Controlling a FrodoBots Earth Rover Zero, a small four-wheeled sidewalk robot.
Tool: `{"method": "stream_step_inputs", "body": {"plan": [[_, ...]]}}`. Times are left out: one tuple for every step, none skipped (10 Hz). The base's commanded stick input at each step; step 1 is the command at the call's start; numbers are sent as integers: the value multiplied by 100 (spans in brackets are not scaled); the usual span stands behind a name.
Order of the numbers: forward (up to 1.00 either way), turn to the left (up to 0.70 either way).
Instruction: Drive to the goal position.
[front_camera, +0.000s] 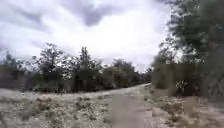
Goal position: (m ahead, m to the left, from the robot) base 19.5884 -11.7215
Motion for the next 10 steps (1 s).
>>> {"method": "stream_step_inputs", "body": {"plan": [[85, 0], [85, 0], [85, 0], [85, 0], [85, 0], [85, 0], [85, 0], [85, 0], [85, 0], [85, 0]]}}
